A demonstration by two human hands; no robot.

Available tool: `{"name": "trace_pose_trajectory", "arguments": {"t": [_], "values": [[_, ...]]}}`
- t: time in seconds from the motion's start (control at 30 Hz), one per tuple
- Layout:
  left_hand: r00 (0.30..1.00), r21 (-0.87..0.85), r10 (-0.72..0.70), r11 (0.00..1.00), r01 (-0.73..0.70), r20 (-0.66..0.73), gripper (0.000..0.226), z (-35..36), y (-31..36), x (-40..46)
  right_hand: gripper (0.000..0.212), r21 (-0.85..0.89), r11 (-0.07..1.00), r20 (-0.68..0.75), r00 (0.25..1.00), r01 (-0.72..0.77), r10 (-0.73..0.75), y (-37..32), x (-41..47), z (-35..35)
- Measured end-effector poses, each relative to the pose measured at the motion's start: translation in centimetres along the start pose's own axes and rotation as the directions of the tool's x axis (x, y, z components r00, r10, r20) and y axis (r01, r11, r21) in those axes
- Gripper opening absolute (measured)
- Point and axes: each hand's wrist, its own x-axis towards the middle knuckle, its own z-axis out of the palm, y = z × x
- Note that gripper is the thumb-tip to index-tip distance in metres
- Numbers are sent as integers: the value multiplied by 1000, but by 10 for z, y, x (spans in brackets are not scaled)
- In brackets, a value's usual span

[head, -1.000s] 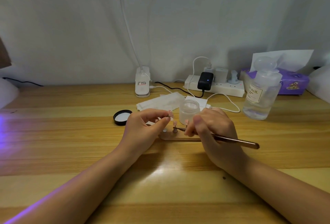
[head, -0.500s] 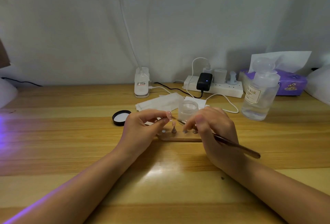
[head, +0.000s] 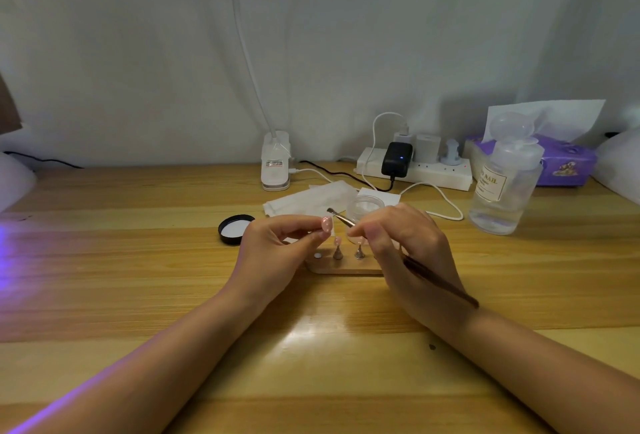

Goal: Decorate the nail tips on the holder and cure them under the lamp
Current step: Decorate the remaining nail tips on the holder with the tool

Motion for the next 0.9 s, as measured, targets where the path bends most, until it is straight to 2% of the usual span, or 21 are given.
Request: {"name": "trace_pose_trajectory", "arguments": {"t": [0.13, 0.3, 0.47, 0.7, 0.77, 0.9], "values": [[1000, -5, 4, 1000, -4, 0, 24, 0, -1, 1, 38, 15, 1000, 31, 999, -7, 6, 0, 0, -1], [1000, -26, -7, 1000, 7, 6, 18, 0, 0, 1, 55, 71, 997, -2, 1000, 23, -23, -1, -2, -2], [1000, -27, -20, 999, 20, 7, 15, 1, 1, 1, 38, 35, 999, 18, 1000, -21, 21, -1, 1, -1], [999, -69, -40, 997, 40, -8, 12, 1, 1, 1, 43, 67, 997, -6, 1000, 27, -27, -2, -1, -2], [999, -67, -40, 997, 40, -2, 12, 1, 1, 1, 34, 68, 998, -24, 1000, -8, 9, 0, 0, -2], [999, -78, -34, 996, 34, 2, 13, 1, 1, 1, 33, 43, 997, 33, 997, -65, 63, 0, 1, -1]]}}
